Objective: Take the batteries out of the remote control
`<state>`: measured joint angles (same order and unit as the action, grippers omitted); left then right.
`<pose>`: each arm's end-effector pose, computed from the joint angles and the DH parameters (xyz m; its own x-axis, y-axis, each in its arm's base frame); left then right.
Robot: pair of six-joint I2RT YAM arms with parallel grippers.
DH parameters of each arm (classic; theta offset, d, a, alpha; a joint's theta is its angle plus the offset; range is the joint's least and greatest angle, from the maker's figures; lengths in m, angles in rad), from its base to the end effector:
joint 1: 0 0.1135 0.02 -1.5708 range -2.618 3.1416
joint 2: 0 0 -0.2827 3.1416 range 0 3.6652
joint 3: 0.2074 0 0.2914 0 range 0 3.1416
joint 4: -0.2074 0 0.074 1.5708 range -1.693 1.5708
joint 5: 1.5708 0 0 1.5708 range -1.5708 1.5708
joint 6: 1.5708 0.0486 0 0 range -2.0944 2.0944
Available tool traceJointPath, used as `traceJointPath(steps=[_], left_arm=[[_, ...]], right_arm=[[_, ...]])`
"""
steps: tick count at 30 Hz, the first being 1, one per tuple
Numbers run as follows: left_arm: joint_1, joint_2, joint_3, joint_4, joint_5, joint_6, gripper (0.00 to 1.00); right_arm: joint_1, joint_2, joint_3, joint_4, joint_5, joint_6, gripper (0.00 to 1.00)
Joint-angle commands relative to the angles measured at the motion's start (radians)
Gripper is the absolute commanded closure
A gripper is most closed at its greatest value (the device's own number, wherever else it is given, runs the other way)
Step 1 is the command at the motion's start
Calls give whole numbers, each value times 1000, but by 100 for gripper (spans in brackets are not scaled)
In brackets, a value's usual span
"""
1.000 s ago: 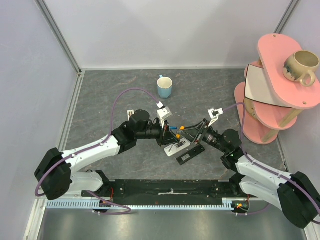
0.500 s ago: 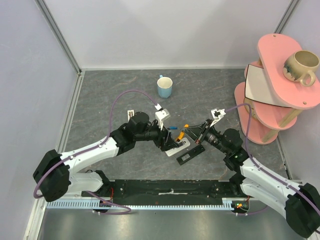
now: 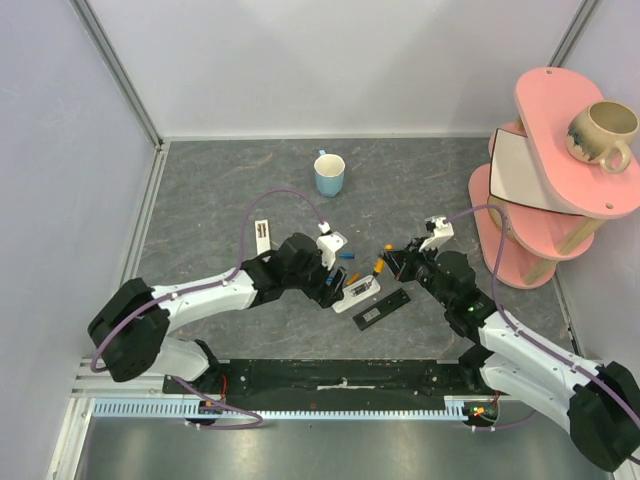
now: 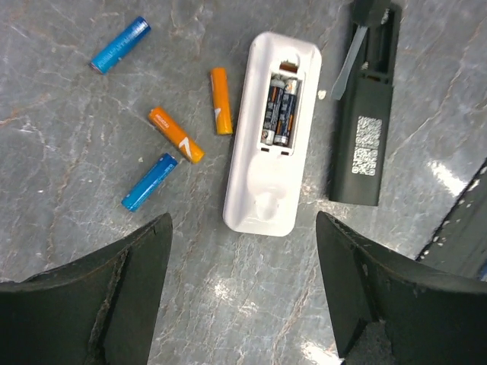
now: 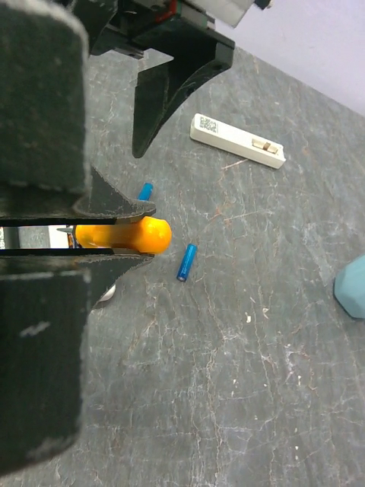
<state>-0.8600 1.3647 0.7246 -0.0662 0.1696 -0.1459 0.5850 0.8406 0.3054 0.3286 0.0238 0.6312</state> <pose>0.2022 -0.2474 0.1889 -0.5397 0.4073 -0.7368 0.7604 0.6115 -0.2190 0.1901 0.1245 0.2052 -0.4524 0.4080 -0.7930 -0.3291 0.7501 0.5736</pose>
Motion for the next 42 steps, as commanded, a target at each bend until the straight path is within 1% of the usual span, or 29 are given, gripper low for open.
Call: traceJointPath(steps=[1, 5, 14, 16, 20, 23, 32, 36, 42], left_arm=[[-40, 71, 24, 37, -78, 86, 19], [-56, 119, 1, 104, -30, 89, 19], [-86, 189, 12, 94, -47, 78, 24], [-89, 197, 10, 92, -56, 75, 27], [-97, 217, 12, 86, -67, 72, 36], [-103, 237, 19, 82, -65, 71, 45], [-108, 275, 41, 72, -68, 74, 61], [-108, 283, 44, 72, -65, 74, 64], [-109, 294, 53, 45, -65, 74, 66]], right_arm=[[-1, 54, 35, 101, 5, -10, 100], [-2, 92, 43, 128, 19, -19, 100], [-1, 173, 50, 201, 47, -27, 100], [-1, 193, 54, 220, 53, -28, 100], [-1, 245, 52, 259, 59, -36, 100], [-2, 268, 51, 271, 61, -39, 100], [-2, 265, 40, 273, 60, -82, 100], [-1, 249, 43, 242, 90, -94, 100], [-1, 212, 29, 188, 149, -111, 100]])
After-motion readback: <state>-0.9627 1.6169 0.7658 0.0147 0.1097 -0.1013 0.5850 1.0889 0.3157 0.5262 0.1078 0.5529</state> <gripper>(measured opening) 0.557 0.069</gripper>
